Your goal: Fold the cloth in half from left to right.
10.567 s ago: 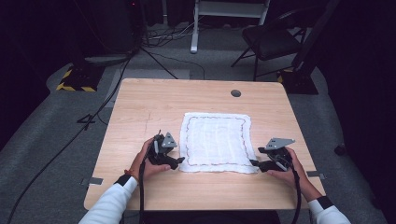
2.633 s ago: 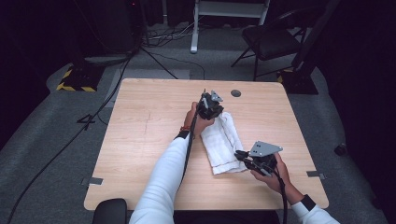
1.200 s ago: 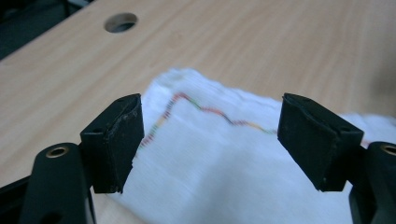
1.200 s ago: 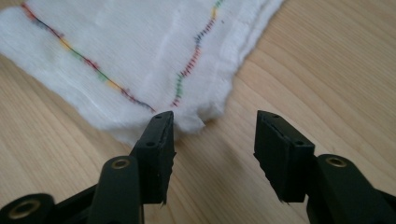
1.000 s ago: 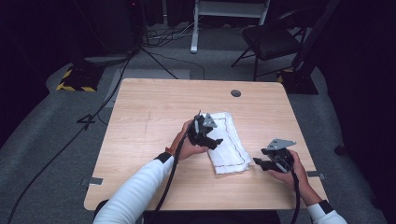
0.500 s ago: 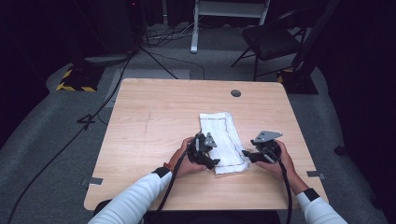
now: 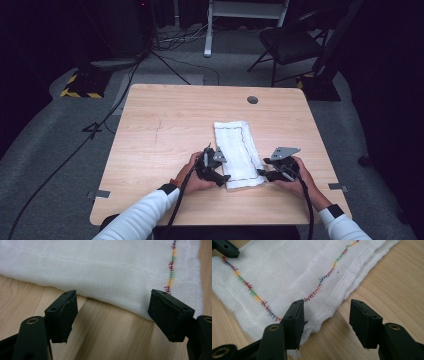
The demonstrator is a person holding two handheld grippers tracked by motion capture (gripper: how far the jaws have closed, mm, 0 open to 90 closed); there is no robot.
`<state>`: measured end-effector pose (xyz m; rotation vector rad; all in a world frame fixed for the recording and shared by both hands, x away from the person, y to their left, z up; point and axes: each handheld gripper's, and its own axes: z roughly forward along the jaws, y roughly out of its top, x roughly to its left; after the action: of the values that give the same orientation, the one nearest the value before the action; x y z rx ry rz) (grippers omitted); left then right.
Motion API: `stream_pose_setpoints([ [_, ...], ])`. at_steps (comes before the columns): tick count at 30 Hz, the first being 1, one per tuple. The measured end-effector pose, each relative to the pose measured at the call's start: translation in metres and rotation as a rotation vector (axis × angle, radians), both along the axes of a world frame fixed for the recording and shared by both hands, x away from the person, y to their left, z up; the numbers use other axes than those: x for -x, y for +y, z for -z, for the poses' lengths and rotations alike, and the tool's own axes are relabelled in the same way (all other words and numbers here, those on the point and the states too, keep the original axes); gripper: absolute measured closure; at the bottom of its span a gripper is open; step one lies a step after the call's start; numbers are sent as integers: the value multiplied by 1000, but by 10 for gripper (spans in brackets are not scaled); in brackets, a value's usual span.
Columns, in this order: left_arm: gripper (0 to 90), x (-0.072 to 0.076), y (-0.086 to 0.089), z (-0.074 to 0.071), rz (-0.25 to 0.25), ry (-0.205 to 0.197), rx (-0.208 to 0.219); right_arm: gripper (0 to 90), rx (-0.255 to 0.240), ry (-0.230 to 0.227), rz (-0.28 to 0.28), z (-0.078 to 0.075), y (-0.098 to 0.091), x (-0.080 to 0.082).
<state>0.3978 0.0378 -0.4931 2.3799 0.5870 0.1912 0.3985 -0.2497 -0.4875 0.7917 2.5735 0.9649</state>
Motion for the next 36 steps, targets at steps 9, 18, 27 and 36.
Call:
stream_pose_setpoints([
  [9, 240, 10, 17, 1, -9, 24, 17, 468, 2, 9, -15, 0, 15, 20],
  [18, 233, 18, 28, 0, -21, 3, 20, 408, 20, -3, -25, -1, 26, 31],
  [27, 215, 6, 32, -14, -31, -59, 6, 393, -23, -55, 36, -18, 10, 13],
  [36, 226, -30, 40, -33, -110, -121, 45, 388, -74, -87, 118, -33, 3, -30],
])
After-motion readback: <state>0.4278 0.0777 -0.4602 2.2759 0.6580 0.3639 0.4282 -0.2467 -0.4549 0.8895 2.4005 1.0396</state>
